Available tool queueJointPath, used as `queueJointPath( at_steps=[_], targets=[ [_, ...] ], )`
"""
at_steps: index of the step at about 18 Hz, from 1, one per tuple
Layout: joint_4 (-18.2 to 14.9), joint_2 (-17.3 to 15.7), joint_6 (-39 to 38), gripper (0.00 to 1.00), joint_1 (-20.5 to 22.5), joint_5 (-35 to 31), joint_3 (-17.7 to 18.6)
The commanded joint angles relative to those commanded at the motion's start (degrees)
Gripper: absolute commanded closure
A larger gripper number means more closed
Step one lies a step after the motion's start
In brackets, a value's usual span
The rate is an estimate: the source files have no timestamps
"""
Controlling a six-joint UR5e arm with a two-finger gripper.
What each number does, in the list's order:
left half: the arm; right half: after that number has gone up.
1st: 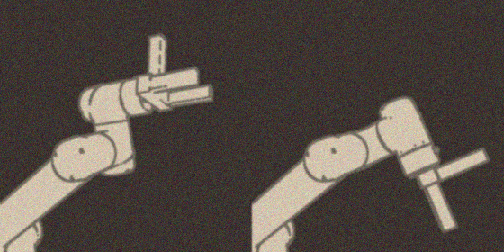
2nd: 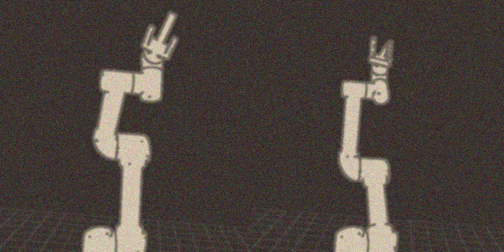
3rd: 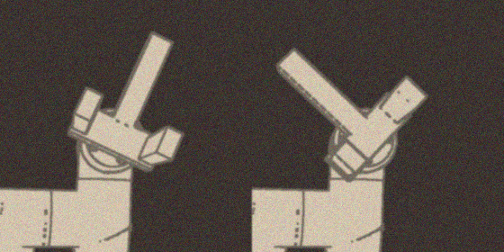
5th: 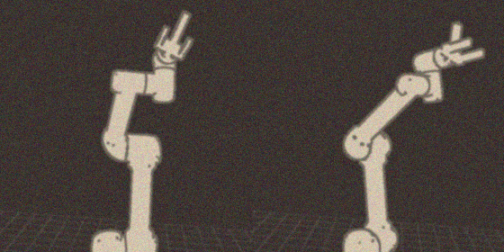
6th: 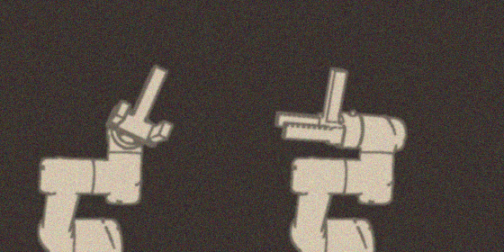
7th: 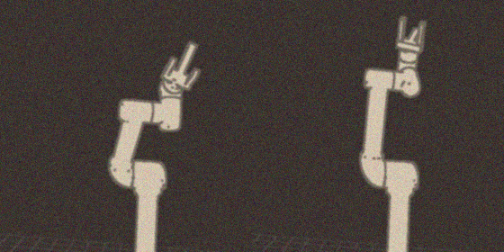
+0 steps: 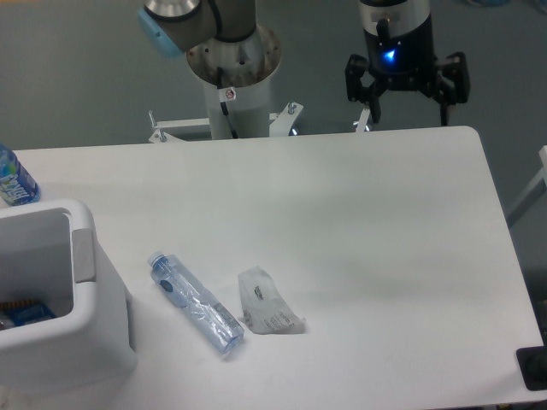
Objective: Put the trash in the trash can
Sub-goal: 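Move the gripper down toward the clear plastic wrapper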
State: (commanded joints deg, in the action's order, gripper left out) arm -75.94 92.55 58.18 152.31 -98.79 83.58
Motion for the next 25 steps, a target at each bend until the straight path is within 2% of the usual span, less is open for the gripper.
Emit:
queueJointPath(
  at_steps=[9,13,15,17,19,20,21,23,25],
  targets=[
    [0.0,0.0,-0.7,0.0,-0.5,-0.1,0.3],
    [0.0,0.3,-5.3,0.0,-0.9,0.0,0.8],
    [0.3,0.6,-8.6,0.0,-1.0,3.1,1.8],
    [3.8,0.2,-13.3,0.0,-1.0,6.5,4.5],
    [11.2,-0.3,-17.6,0.0,-1.1,6.9,8.9],
    [13.8,-0.5,-20.4,0.0,-1.8,6.9,11.0],
    [14.8,-0.4,-23.3,0.0,-3.2,7.0,12.5],
    [14.9,0.3,-26.3,0.0,-5.9,8.3,14.1],
    [14.9,1.5,-27.4,0.0,-6.3,10.3,15.4]
  ],
)
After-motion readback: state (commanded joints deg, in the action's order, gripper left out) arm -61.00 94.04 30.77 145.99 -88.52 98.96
